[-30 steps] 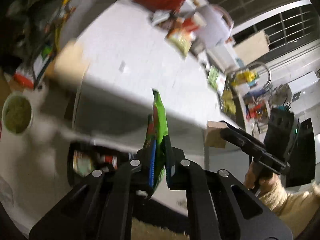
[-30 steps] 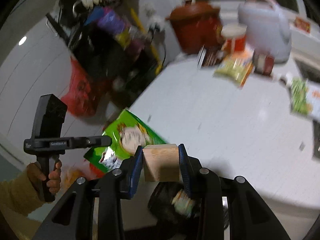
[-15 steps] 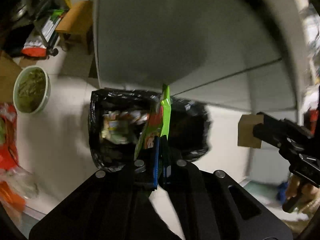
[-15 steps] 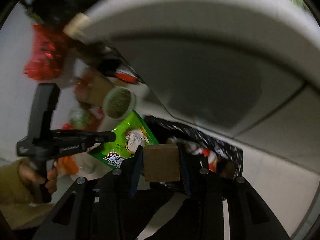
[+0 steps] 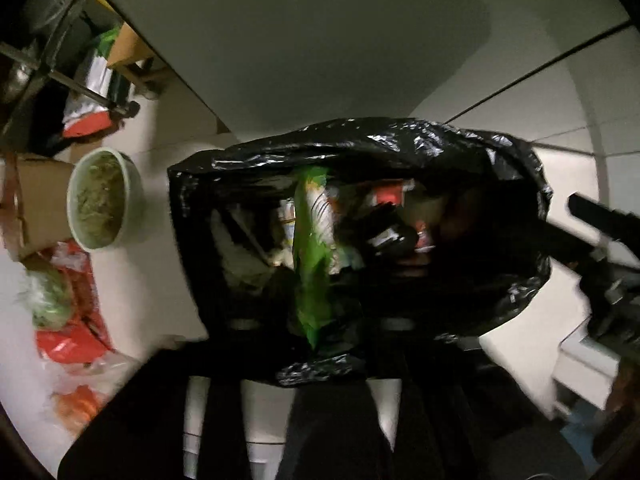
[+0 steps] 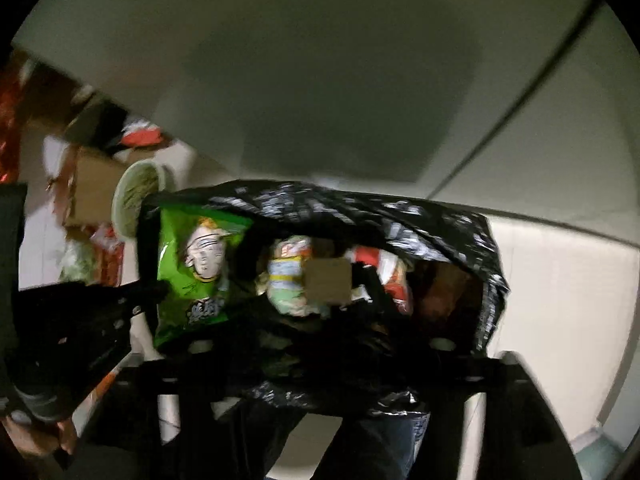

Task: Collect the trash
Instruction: 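Drop the green chip bag from the left tool into the trash bag while the right tool drops the block, then grasp the red and white paper cup with the right tool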

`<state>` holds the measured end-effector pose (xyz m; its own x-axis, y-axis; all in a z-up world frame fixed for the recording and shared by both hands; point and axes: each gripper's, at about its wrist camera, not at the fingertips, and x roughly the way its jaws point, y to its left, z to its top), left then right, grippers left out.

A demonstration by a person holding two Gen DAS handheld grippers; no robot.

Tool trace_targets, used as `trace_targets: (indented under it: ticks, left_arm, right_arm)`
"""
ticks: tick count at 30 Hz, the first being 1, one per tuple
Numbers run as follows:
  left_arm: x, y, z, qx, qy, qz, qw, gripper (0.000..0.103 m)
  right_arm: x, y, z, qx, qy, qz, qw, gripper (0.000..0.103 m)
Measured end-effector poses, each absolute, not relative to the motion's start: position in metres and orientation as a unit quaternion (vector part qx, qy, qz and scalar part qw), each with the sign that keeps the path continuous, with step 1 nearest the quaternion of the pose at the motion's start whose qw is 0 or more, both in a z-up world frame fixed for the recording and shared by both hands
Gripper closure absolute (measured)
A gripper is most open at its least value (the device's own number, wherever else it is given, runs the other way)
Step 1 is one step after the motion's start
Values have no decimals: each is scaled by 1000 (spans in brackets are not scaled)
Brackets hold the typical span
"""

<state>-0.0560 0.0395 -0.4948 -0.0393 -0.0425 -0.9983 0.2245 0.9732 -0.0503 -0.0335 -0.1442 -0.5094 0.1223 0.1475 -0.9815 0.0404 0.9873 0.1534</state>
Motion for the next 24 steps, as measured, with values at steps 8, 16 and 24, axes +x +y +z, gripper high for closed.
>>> trace_targets:
  ticks: [8,16,24]
  left_arm:
    - [-54,39,-468,93,704,-80,699,28]
    - [-69,50,-362,88,664,-112,734,28]
    - [-73,97,-223,34,561,-75,824,17]
  right_arm:
    - [-34,-159,-473,93,646,28,757,23]
    - [-43,-169,-379,108,608,68,783,23]
    - [-35,-183,-207,112,470,144,864,19]
